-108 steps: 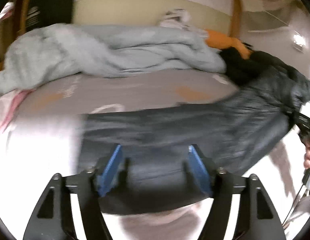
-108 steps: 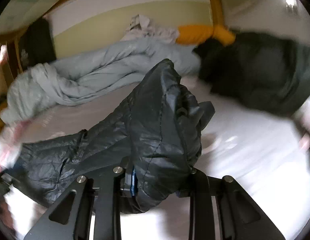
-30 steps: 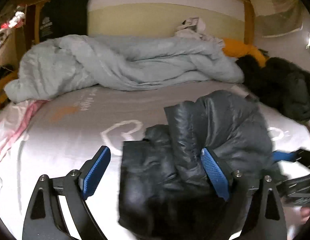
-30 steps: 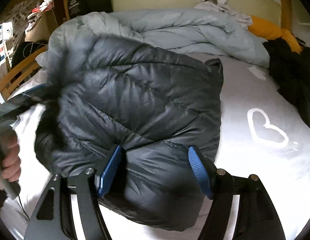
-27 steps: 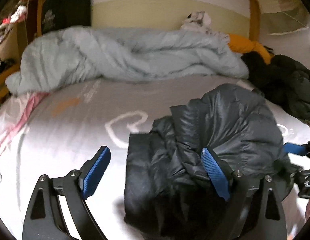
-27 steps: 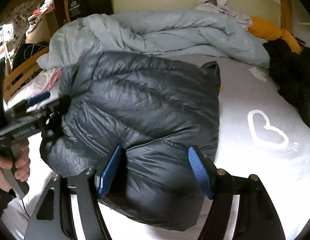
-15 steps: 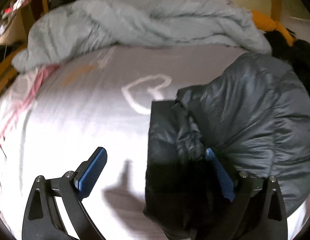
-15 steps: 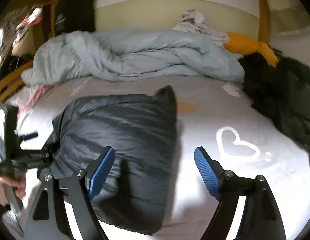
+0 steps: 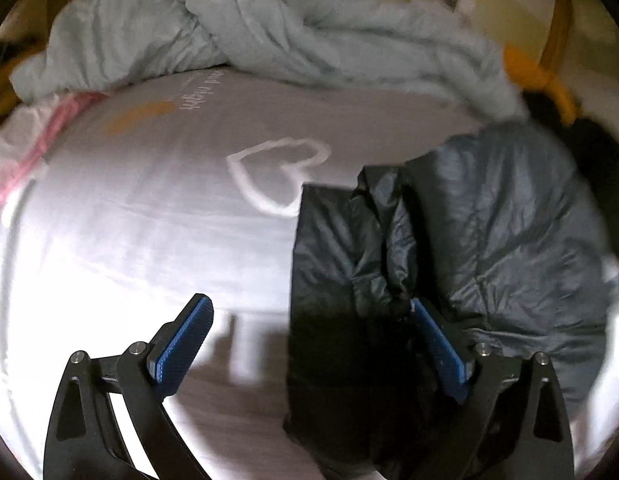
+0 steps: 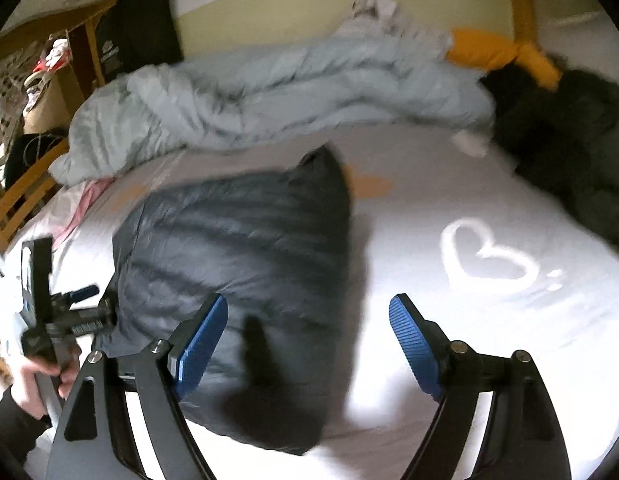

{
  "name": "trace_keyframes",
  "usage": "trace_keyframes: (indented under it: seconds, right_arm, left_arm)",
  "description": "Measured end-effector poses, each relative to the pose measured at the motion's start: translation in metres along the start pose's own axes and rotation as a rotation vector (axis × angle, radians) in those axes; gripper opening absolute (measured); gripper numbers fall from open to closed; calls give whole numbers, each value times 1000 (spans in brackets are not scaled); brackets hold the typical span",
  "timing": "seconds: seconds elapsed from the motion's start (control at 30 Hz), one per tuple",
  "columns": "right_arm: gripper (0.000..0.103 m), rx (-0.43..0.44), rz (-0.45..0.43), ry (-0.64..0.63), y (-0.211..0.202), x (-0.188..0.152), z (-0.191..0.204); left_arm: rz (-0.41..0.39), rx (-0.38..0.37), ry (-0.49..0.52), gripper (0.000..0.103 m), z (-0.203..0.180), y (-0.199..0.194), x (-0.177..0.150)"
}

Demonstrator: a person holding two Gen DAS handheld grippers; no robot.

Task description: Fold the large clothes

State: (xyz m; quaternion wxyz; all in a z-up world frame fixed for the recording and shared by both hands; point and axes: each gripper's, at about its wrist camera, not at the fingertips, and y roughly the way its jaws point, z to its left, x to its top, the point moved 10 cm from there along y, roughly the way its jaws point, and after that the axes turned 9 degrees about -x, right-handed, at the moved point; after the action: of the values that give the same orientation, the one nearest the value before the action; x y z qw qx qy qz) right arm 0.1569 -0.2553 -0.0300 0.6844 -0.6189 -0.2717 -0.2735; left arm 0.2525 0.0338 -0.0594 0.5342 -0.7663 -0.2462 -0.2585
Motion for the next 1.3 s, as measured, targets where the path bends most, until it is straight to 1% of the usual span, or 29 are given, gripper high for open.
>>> trace_keyframes:
  seconds: [0.03, 0.1, 0.13, 0.17, 0.2, 0.27, 0.33, 0.4, 0.47, 0.53, 0.63, 0.67, 0.7, 0.8, 0.83, 0.87, 0.93, 0.97, 1.0, 1.07, 1.1, 1.13, 1.23, 1.3]
  right_arm:
    - [85, 27, 43, 11, 9, -8, 6]
    - [84, 81, 91, 21, 21, -22, 22]
    - [84, 58, 79, -1, 21, -22, 27]
    - [84, 28, 49, -52, 18, -20, 33]
    - [84, 20, 35, -83, 18, -19, 38]
    - [84, 22, 26, -103, 17, -19, 42]
    - [84, 13, 29, -102, 19, -20, 42]
    - [84, -15, 20, -130, 19, -22, 44]
    - [84, -50, 10, -169, 20, -24, 48]
    - [84, -92, 5, -205, 19, -25, 51]
    - [84, -118, -7, -225, 16, -25, 51]
    - [84, -121, -10, -229, 16, -25, 51]
    - [84, -121, -12, -231, 16, -25, 50]
    - [84, -114, -18, -231, 14, -24, 51]
    - [84, -112, -21, -233, 13, -24, 52]
    - [84, -111, -23, -236, 12, -24, 53]
    - [84, -108, -26, -239, 9, -25, 54]
    - [84, -106, -27, -241, 6, -27, 54]
    - [84, -100, -30, -245, 4, -26, 54]
    - [84, -101, -50, -259, -5, -25, 53]
    - [84, -119, -65, -267, -8, -24, 51]
    - [84, -147, -86, -278, -13, -21, 49]
    - [84, -187, -130, -285, -23, -13, 41]
    - [84, -188, -139, -258, -28, -8, 32]
  left_arm:
    - [-28, -39, -8, 97, -2, -8, 7]
    - [-91, -63, 6, 97, -7, -26, 20]
    - [-123, -85, 15, 97, -11, -35, 26]
    - [-146, -112, 20, 97, -14, -43, 30]
    - [-169, -152, 21, 98, -20, -52, 34]
    - [-181, -227, 13, 102, -31, -61, 36]
    - [-164, -288, 8, 102, -42, -64, 32]
    - [-152, -308, 6, 102, -51, -64, 27]
    - [-175, -305, 11, 102, -54, -70, 25]
    - [-276, -299, 15, 102, -55, -88, 30]
    - [-399, -341, 53, 102, -64, -119, 38]
    - [-409, -353, 71, 102, -69, -125, 37]
    - [-397, -367, 90, 102, -74, -126, 36]
    - [-287, -405, 129, 102, -86, -106, 24]
    - [-227, -401, 135, 102, -89, -90, 17]
    - [-170, -363, 138, 102, -88, -75, 11]
    - [-69, -200, 143, 102, -76, -41, -2]
    - [-45, -136, 141, 103, -67, -28, -7]
    - [-33, -112, 127, 103, -60, -18, -11]
    - [-27, -137, 69, 103, -50, -6, -17]
    - [-20, -130, 50, 103, -46, -2, -20]
    - [-18, -105, 47, 103, -42, 0, -20]
    - [-44, -15, 65, 103, -28, -5, -18]
    - [-51, 5, 36, 103, -18, -7, -17]
